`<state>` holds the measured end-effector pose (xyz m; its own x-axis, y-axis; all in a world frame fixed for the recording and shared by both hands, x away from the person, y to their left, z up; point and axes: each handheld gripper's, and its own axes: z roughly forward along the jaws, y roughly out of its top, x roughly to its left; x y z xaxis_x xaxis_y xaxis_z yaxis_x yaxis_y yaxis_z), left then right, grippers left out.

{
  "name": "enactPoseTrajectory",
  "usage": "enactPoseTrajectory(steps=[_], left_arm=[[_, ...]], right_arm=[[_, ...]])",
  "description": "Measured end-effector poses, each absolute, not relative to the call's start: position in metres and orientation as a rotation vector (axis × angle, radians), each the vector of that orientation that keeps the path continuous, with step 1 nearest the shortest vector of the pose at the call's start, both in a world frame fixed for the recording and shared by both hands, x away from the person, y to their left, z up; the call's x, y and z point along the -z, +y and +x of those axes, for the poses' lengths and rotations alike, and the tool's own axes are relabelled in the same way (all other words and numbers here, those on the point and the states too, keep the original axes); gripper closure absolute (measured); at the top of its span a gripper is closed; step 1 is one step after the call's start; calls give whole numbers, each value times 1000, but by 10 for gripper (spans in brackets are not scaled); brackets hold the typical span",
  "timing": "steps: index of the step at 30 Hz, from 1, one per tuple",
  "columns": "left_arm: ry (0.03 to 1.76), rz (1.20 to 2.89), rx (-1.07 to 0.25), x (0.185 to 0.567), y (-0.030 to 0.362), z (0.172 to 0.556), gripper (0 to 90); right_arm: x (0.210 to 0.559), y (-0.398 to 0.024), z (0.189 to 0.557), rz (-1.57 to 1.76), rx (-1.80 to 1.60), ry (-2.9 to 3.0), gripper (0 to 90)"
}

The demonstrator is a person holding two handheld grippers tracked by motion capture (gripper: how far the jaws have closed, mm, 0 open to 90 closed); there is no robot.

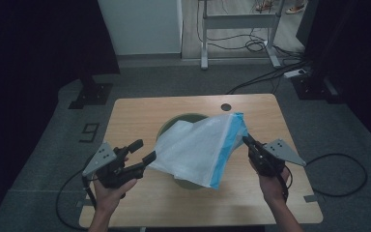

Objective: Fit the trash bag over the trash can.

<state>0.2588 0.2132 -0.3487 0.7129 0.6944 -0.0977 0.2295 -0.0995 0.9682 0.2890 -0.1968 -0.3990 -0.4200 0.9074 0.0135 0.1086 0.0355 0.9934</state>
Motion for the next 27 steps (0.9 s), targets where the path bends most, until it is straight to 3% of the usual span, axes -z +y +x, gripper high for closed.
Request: enactPoseTrajectory(steps=[20, 23, 27], left_arm=[[757, 1791, -409, 346, 162, 291, 426], [769, 1808, -411, 351, 160, 293, 487], [778, 1824, -402, 359, 158, 295, 676]], right_arm=[[403, -184, 288, 1017, -1472, 1660, 879], [404, -182, 288, 1015, -1473, 1662, 879], [405, -180, 288, 1012, -1477, 1666, 878]])
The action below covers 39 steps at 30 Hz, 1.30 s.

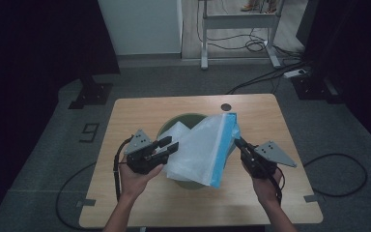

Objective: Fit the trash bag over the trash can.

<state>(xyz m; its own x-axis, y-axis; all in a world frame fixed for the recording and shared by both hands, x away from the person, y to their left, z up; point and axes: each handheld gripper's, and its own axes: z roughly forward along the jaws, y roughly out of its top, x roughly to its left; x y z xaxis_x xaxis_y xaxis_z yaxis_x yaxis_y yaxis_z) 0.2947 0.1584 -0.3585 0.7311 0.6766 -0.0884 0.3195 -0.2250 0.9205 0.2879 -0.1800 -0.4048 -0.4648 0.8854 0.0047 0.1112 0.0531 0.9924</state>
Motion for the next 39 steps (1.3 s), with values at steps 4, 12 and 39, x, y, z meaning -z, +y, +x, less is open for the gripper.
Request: enactPoseTrajectory(steps=[4, 12, 39], left_arm=[[792, 1834, -390, 365, 159, 296, 824], [803, 1766, -392, 368, 168, 294, 898], [824, 1629, -340, 380, 192, 276, 898]], right_arm=[[404, -180, 287, 1009, -1480, 1666, 870], [406, -186, 286, 1013, -1479, 1671, 817], [411, -161, 262, 947, -1570, 1757, 559]])
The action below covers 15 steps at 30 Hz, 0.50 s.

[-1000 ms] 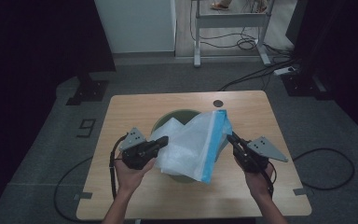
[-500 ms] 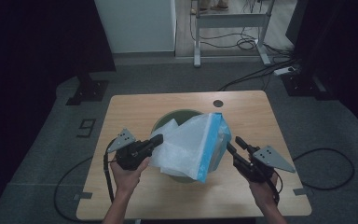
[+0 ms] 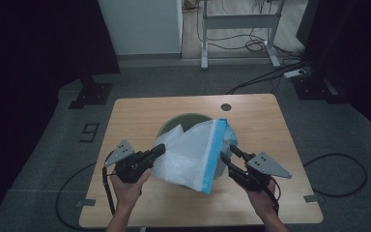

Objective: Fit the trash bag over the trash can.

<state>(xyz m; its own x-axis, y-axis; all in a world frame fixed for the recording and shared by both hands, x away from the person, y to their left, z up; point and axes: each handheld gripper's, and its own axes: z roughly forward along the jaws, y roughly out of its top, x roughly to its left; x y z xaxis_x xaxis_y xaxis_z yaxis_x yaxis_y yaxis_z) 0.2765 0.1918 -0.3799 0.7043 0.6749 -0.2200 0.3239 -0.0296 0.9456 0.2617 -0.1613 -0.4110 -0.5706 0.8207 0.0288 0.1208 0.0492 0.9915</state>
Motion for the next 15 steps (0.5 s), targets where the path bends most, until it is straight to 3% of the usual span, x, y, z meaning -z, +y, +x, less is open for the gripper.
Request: enactPoseTrajectory(steps=[15], left_arm=[[837, 1578, -289, 400, 211, 269, 898]], right_arm=[[412, -146, 265, 931, -1556, 1804, 556]])
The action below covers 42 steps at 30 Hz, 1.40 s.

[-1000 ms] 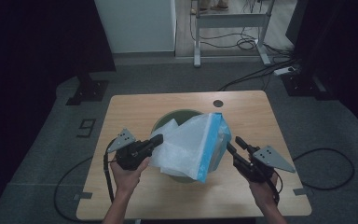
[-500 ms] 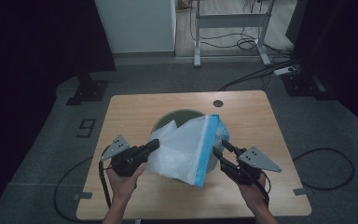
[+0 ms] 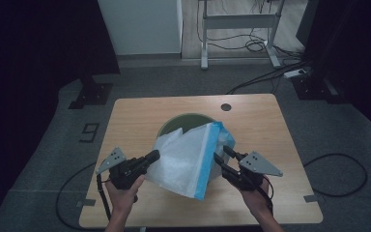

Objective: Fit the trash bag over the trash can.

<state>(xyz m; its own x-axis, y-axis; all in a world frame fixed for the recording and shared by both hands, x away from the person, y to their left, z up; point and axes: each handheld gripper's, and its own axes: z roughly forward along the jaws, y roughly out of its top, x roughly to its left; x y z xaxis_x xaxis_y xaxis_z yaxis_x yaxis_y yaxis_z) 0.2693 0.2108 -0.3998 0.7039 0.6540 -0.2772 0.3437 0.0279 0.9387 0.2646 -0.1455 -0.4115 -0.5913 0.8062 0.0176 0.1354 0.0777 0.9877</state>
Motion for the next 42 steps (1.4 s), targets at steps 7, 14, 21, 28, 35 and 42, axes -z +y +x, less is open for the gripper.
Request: enactPoseTrajectory(steps=[7, 14, 21, 28, 35, 42], left_arm=[[844, 1568, -280, 405, 214, 268, 898], [853, 1561, -272, 408, 219, 269, 898], [860, 1555, -264, 411, 221, 270, 897], [858, 1560, -269, 411, 219, 271, 897], [854, 1561, -280, 409, 219, 269, 897], [856, 1557, -280, 410, 219, 269, 897]], right_arm=[[406, -138, 269, 920, -1534, 1832, 554], [408, -135, 275, 946, -1501, 1846, 552], [409, -134, 279, 947, -1487, 1860, 550], [403, -127, 282, 926, -1498, 1877, 542], [394, -120, 282, 916, -1534, 1878, 532], [390, -116, 281, 926, -1535, 1874, 522]])
